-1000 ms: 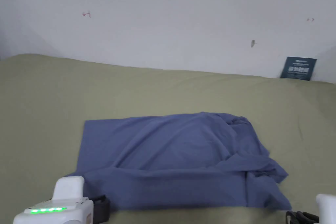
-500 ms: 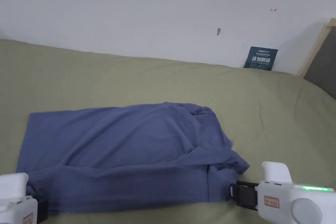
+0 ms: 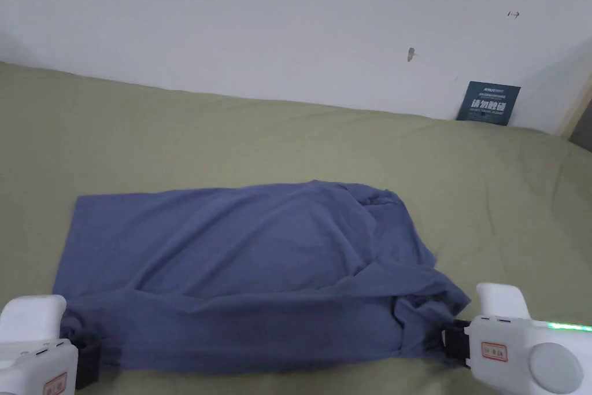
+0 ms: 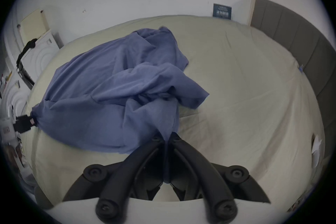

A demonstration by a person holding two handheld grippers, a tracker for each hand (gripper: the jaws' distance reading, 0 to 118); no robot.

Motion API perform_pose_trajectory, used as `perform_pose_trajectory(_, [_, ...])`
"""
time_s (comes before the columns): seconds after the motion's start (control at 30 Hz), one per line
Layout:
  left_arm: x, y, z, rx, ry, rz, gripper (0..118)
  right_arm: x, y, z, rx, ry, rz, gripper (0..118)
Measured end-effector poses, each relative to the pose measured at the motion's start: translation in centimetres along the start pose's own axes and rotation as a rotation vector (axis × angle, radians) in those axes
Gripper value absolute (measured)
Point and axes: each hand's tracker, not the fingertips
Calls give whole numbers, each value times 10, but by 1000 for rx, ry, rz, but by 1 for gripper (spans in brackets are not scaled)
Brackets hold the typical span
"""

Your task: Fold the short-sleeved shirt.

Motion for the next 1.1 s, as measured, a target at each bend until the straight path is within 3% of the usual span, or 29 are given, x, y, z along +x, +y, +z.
perform_pose_trajectory(0.23, [0, 7, 28, 65, -22, -34, 18, -6, 2, 45, 54, 26, -9, 6])
perform_pose_trajectory(0.37, [-3, 8, 49, 74, -54, -49, 18, -10, -2, 70, 66, 24, 27, 6])
perform_pose_trajectory(0.63, [-21, -4, 89, 62, -61, -102, 18, -4, -21, 124, 85, 8, 1, 6])
perform_pose_trajectory(1.03, [-38, -70, 133, -55, -83, -198, 18, -2, -95, 176, -36, -23, 11, 6])
perform_pose_trajectory(1.1, [-41, -81, 137, -77, -90, -187, 18, 0, -108, 178, -52, -18, -19, 6])
